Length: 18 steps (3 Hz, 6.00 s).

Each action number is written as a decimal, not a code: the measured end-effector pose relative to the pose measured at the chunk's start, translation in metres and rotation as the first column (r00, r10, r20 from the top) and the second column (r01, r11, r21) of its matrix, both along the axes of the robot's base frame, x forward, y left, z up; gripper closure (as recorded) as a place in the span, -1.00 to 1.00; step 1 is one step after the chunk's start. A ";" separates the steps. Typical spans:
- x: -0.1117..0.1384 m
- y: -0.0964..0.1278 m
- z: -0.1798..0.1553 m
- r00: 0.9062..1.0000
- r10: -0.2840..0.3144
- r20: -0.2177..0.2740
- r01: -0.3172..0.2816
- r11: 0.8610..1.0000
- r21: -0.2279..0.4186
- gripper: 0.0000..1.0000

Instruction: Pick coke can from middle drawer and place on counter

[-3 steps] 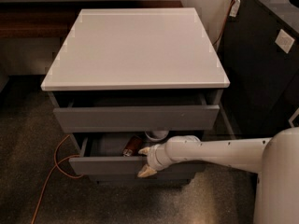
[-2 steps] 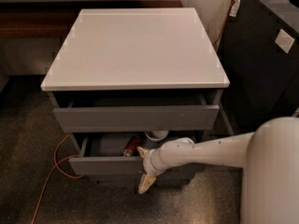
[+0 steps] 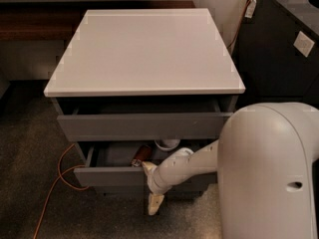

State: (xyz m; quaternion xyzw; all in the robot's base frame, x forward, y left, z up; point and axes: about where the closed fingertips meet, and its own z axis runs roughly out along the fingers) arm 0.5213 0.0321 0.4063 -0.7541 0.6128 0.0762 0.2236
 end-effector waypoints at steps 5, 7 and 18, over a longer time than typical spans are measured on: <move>-0.009 -0.002 0.009 0.999 0.030 0.028 -0.029 0.999 -0.038 1.00; -0.009 -0.002 0.010 0.999 0.030 0.028 -0.029 0.999 -0.038 0.63; 0.010 0.012 0.072 0.999 -0.003 0.049 -0.005 0.986 0.167 -1.00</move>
Offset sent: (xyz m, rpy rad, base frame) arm -0.0204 -0.0001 0.0072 -0.0470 -0.0475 0.0348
